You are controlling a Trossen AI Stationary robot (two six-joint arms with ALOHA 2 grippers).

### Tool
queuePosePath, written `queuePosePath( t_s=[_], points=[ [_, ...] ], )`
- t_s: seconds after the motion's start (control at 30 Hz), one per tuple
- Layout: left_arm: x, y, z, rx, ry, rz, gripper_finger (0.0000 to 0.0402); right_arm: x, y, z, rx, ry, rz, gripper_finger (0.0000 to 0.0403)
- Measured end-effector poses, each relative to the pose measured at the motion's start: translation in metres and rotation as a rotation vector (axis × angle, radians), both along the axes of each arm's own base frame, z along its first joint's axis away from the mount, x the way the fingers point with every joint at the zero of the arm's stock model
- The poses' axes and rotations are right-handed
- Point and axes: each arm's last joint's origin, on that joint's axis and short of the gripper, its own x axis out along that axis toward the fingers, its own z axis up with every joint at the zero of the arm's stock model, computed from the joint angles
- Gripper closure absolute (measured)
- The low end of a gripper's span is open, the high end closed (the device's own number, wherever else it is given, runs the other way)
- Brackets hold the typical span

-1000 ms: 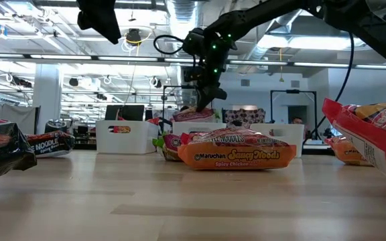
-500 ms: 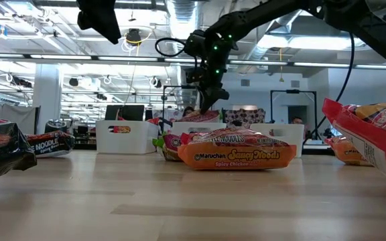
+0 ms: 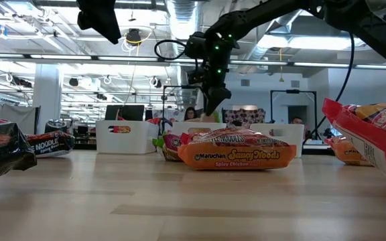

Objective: Sort Maruchan noodles
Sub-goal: Put the green noodle pack into the middle white bin, then put the bottom left black noodle pack into the right white bin

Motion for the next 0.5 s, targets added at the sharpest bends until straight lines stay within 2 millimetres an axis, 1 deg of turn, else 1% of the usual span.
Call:
queuePosePath(
  t_s=[0.3,0.43,0.5],
  points=[
    [0.000,0.000,0.000,0.000,0.000,0.000,0.0286,-0.002,0.005,-0.001,0.049,-0.013,-0.094,0.0227],
    [0.000,0.000,0.000,0.000,0.000,0.000,0.0286,0.000,0.014,-0.001,0.045,0.016,-0.098,0.0227],
    [0.000,0.000,0.000,0.000,0.000,0.000,0.0286,-0.002,0.022,0.004,0.034,0.041,-0.092,0.0227]
  ],
)
